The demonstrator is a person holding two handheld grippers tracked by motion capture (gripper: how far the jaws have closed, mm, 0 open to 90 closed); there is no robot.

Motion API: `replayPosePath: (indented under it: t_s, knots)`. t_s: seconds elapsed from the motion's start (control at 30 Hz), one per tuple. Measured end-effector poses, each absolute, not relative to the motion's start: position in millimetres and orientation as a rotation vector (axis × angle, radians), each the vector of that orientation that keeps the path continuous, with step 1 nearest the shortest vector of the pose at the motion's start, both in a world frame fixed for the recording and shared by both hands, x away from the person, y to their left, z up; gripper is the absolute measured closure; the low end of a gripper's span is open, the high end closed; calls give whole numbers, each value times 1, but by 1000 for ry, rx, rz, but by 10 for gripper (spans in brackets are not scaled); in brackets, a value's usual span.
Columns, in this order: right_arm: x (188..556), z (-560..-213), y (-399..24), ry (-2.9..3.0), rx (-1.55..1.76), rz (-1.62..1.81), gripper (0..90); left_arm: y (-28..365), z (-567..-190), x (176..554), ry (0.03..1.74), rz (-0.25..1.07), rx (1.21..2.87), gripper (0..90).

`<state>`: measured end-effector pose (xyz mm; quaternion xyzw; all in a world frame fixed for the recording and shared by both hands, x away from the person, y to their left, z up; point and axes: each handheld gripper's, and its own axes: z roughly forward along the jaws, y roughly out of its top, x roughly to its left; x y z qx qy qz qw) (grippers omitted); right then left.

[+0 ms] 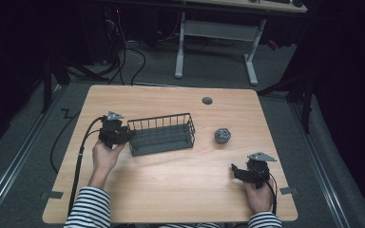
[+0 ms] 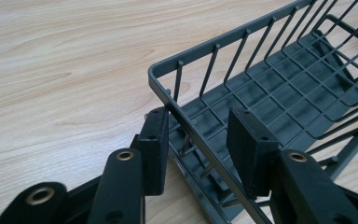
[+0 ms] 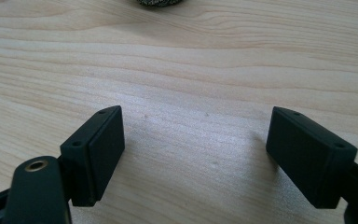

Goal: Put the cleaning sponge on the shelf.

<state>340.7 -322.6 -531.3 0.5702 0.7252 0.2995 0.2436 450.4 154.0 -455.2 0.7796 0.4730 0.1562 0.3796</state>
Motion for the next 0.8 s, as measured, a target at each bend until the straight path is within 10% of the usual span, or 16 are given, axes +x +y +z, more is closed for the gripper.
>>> replayPosePath:
  t_s: [0.8]
  knots:
    - [341,-531,-323,1981,1557,818,193,113,-457,424,1088,358,2039,600]
